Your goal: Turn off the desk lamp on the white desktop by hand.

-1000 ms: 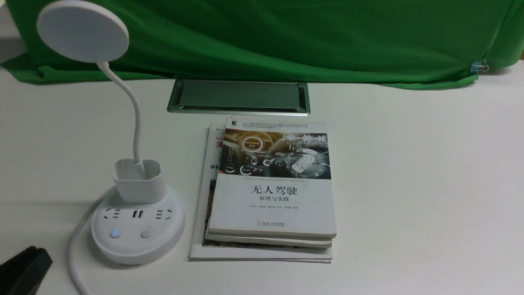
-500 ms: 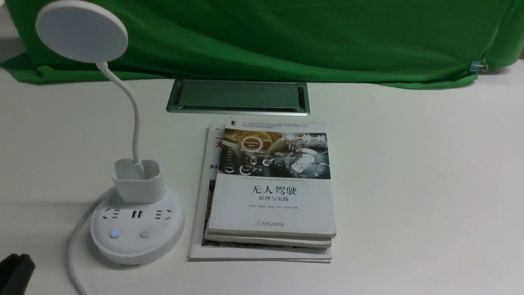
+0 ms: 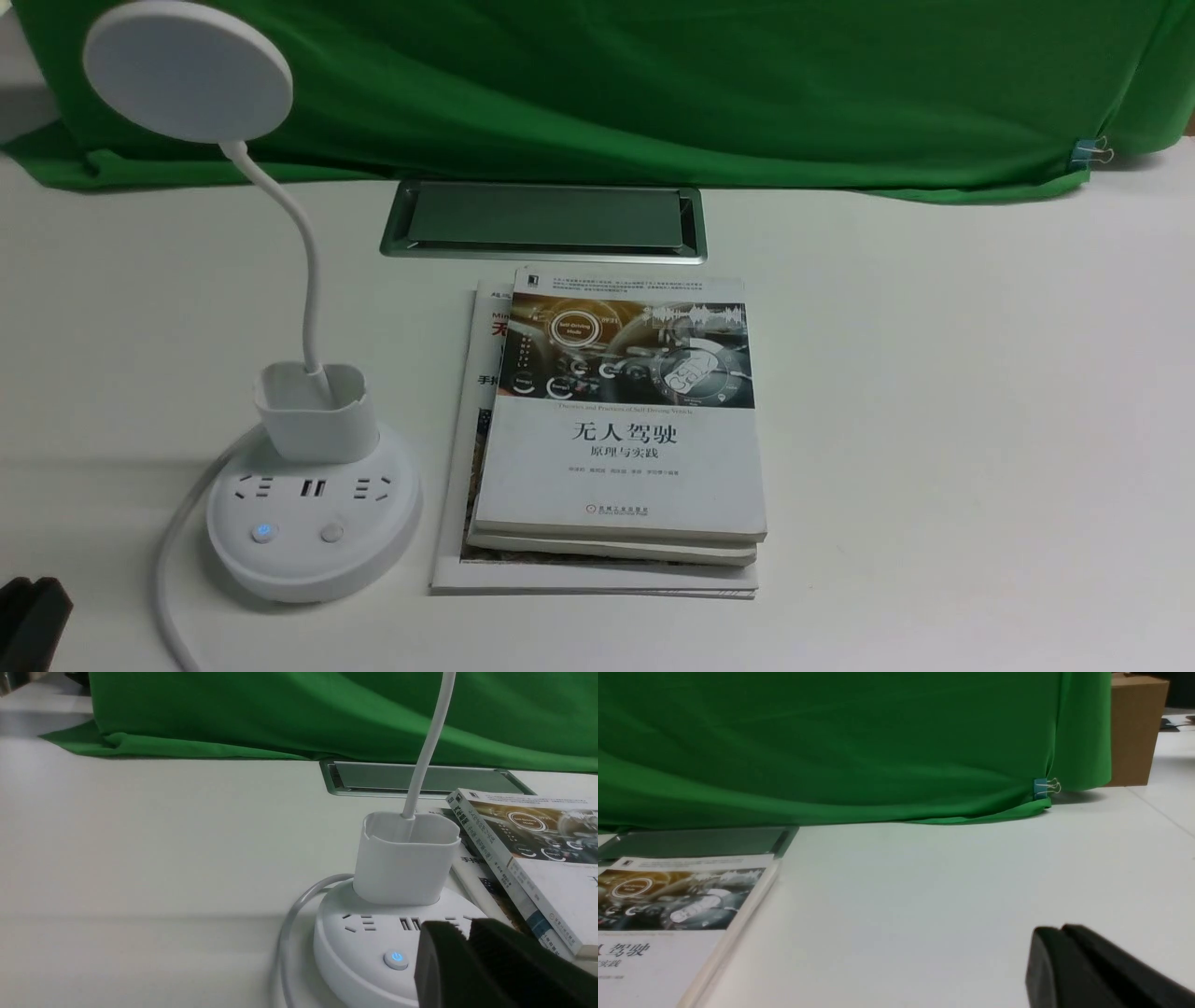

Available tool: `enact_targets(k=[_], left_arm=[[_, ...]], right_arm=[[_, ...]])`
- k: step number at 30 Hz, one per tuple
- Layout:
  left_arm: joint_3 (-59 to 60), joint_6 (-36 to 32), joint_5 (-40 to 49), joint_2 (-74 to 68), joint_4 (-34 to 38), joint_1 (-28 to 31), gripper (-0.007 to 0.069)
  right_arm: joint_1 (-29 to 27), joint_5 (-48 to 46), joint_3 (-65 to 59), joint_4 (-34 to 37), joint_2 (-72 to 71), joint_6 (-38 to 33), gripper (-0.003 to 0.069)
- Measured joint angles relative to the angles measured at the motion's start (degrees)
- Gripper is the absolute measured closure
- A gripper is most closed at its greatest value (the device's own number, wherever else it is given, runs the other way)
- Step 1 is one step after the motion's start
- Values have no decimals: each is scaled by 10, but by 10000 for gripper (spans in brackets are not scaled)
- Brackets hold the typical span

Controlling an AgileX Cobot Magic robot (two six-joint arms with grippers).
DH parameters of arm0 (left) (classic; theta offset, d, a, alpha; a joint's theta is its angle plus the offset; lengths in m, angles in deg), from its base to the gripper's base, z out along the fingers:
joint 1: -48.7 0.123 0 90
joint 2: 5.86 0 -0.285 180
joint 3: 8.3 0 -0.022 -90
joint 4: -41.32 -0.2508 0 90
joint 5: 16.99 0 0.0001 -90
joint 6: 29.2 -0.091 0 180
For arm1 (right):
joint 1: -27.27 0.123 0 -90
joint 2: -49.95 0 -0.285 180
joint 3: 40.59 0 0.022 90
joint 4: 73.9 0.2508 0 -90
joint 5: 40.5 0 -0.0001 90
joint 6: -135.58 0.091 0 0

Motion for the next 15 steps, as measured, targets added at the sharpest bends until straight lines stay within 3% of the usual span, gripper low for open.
enact_targets(k=[15], left_arm=[[0,-2,0,0,0,0,551]], right_arm=[[0,0,0,0,0,0,624]])
